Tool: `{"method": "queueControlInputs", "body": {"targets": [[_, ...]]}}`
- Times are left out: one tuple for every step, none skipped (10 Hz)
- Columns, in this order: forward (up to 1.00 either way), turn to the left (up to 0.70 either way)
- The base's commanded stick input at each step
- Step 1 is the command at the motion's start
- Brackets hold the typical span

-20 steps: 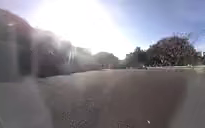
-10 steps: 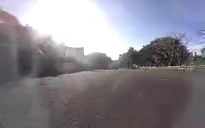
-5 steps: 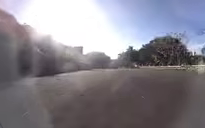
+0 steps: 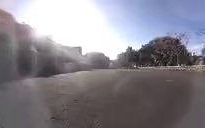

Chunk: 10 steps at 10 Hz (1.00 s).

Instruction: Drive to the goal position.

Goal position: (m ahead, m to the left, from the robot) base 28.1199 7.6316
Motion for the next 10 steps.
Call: {"method": "queueControlInputs", "body": {"targets": [[0.50, 0.00], [0.50, 0.00], [0.50, 0.00], [0.50, 0.00], [0.50, 0.00], [0.50, 0.00], [0.50, 0.00], [0.50, 0.00], [0.50, 0.00], [0.50, 0.00]]}}
